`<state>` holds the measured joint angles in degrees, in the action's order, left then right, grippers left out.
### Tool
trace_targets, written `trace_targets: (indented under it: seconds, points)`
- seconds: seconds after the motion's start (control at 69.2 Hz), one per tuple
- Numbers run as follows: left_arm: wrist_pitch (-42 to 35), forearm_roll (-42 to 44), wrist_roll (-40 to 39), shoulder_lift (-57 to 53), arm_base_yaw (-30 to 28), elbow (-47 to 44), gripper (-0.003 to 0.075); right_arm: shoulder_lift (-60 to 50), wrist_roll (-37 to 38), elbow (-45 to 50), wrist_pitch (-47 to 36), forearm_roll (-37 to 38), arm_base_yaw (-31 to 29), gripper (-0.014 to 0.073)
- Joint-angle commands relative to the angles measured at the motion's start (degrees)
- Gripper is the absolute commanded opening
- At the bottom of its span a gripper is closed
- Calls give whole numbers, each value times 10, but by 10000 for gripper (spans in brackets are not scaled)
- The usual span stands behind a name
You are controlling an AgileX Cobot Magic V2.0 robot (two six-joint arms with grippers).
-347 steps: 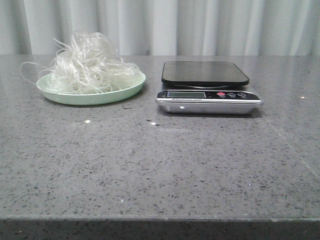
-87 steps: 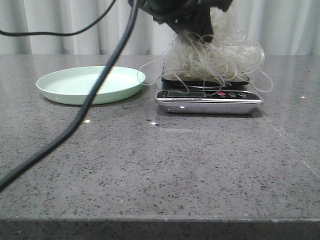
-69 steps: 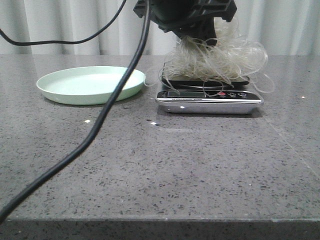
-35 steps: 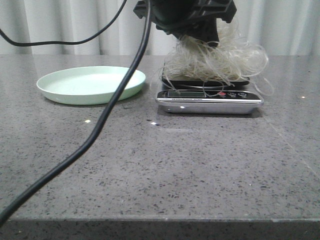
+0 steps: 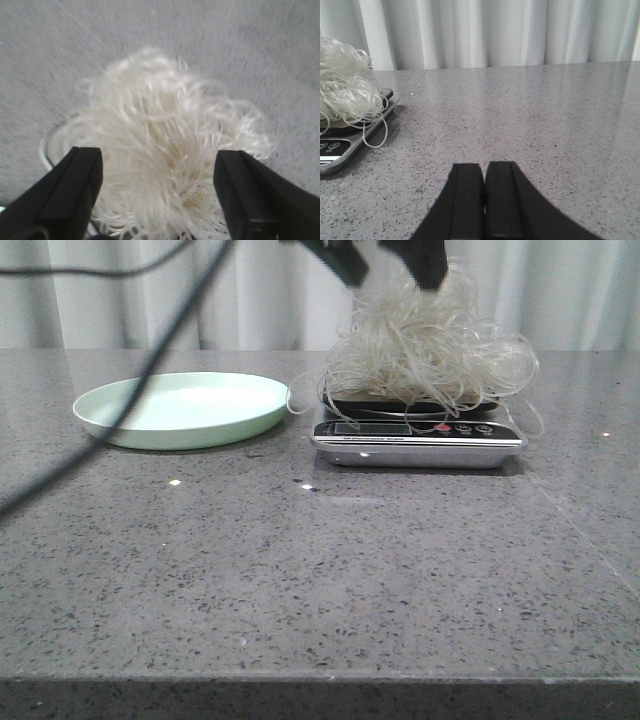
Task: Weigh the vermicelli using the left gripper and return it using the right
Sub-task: 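Raise the left gripper away from the scale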
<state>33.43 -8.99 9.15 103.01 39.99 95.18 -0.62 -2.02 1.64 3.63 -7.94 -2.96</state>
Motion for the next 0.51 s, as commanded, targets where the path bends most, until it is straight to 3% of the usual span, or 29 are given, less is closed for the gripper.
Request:
trace_targets:
  seconds: [0.0, 0.173, 0.491]
  points:
    - [-21, -5, -3, -69, -17, 19, 526, -9, -3, -5, -41, 1, -2, 150]
    - [26, -5, -3, -122, -66, 17, 510, -9, -3, -5, -41, 1, -2, 150]
    - [-9, 5, -3, -263, -187, -93, 310, -9, -3, -5, -42, 1, -2, 150]
